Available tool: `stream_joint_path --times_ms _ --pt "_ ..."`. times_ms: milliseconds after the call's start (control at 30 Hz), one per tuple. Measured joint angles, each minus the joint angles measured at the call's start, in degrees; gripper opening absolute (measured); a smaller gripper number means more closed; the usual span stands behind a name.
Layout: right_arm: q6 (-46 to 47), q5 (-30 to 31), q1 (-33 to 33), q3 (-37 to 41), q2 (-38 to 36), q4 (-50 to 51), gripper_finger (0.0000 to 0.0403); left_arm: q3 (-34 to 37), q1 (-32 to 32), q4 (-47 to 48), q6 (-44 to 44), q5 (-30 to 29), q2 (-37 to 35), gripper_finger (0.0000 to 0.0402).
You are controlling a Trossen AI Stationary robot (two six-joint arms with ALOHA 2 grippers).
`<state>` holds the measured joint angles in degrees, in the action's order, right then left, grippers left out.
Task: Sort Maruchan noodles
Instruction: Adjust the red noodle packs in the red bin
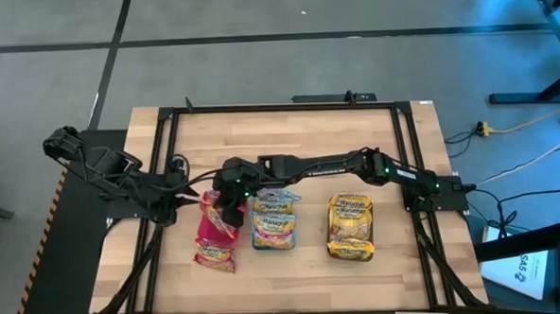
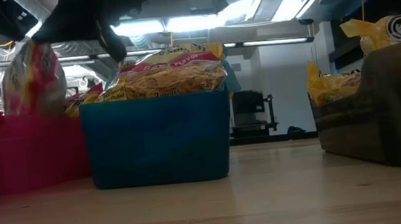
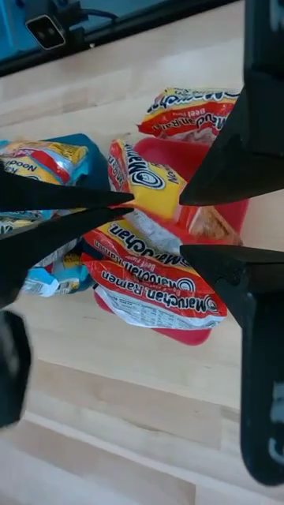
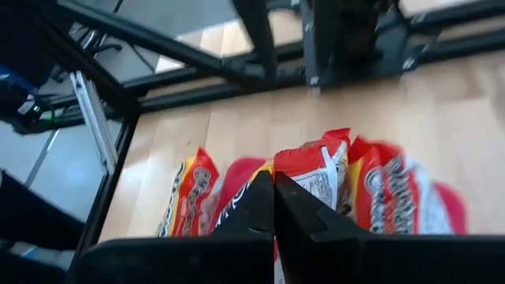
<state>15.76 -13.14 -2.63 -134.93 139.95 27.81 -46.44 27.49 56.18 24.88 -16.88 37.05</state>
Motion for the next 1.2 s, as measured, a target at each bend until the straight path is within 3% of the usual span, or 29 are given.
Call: stream_joint_path --times_ms 133,900,1200 --pt "-1.5 2.1 0.0 -0.1 -1.3 -1.3 0.0 0.0 0.0 -1.2 -0.1 0.0 0.3 0.0083" --pt "-2.6 0.1 -0.4 0.0 -1.9 -5.4 0.0 0.0 0.0 -7.2 -4.5 -0.2 4.6 0.0083" --pt "-2.3 0.1 -0.8 0.0 -1.9 -3.5 0.0 0.0 0.0 -6.8 -4.7 1.4 4.6 0.0045"
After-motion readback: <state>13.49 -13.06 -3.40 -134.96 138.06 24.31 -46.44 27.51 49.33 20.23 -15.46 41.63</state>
